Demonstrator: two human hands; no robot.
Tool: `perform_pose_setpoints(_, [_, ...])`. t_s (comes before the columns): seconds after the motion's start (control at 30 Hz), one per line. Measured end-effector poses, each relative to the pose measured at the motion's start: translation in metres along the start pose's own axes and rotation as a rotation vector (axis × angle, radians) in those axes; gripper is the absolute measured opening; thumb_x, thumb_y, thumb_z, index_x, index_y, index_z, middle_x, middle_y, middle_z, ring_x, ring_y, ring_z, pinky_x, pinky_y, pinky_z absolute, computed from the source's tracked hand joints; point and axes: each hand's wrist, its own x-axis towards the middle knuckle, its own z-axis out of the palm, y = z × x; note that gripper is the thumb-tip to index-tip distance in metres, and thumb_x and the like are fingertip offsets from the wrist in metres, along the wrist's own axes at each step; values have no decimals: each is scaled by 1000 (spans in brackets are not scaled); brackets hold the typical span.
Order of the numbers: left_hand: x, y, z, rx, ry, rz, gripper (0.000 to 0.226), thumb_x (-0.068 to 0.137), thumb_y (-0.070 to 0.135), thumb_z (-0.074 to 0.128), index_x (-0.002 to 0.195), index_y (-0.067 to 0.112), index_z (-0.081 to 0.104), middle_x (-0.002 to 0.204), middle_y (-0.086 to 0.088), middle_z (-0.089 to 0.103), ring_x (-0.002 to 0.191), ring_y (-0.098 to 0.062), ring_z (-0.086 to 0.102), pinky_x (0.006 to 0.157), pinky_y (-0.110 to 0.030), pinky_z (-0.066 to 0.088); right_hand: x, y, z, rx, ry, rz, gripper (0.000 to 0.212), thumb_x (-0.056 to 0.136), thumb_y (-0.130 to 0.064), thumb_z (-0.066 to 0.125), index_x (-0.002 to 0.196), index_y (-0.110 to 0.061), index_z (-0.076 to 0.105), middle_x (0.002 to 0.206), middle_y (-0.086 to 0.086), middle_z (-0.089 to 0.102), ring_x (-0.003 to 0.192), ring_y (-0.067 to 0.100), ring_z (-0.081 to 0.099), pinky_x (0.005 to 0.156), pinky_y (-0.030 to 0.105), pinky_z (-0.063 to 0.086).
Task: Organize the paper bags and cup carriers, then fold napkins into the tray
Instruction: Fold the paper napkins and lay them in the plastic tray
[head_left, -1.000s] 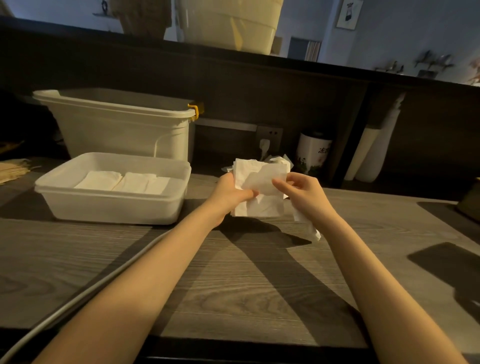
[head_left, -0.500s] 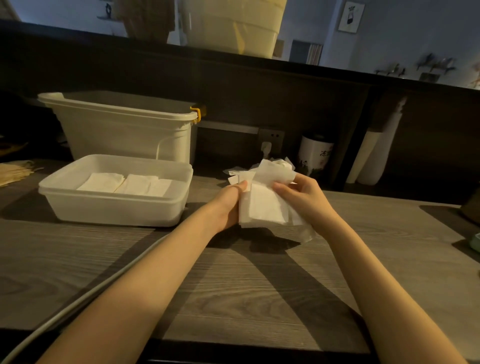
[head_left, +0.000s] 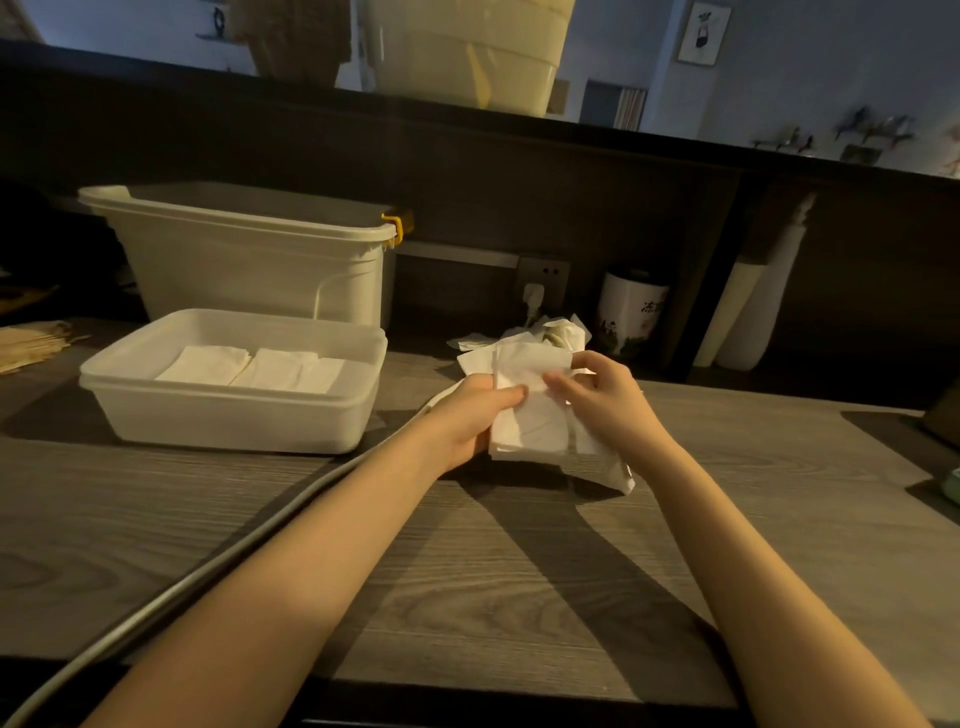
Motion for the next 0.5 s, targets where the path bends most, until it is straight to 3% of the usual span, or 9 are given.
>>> perform_pose_setpoints(0.1, [1, 2, 0, -67, 65, -36, 38, 95, 16, 50, 132, 12, 43, 114, -7, 60, 102, -21, 59, 81, -36, 52, 1, 1, -8, 197, 63, 194, 38, 94, -42, 50, 120, -15, 57, 91, -2, 60, 77, 8, 54, 67, 21, 42])
perform_pose_setpoints(0.2, [2, 0, 0, -42, 123, -54, 40, 96, 15, 49, 135, 10, 40, 125, -11, 55, 112, -26, 56, 89, -40, 49, 2, -1, -15, 445, 91, 304, 42, 94, -43, 49, 122, -13, 56, 85, -4, 56, 70, 7, 50, 64, 23, 42])
perform_pose_setpoints(0.37, [-6, 0, 10, -8, 22, -13, 38, 98, 5, 37, 135, 10, 39, 129, -13, 52, 118, -27, 51, 89, -37, 44, 0, -13, -3, 652, 156, 239, 23, 94, -36, 52, 91, -15, 64, 82, -1, 61, 74, 11, 58, 70, 27, 49])
perform_pose_setpoints(0.43, [-9, 0, 17, -5, -18, 7, 36, 99, 6, 36, 134, 10, 41, 128, -12, 53, 119, -27, 51, 89, -35, 45, 0, -11, 4, 640, 246, 202, 25, 94, -32, 54, 93, -9, 63, 70, 0, 55, 60, 10, 53, 60, 25, 48])
perform_pose_setpoints(0.5, [-10, -1, 23, -12, -48, 13, 34, 100, 13, 37, 134, 9, 42, 126, -11, 56, 116, -26, 54, 92, -37, 46, 1, -8, 9, 542, 330, 182, 27, 93, -31, 55, 101, -6, 62, 71, 1, 55, 61, 10, 53, 64, 28, 50])
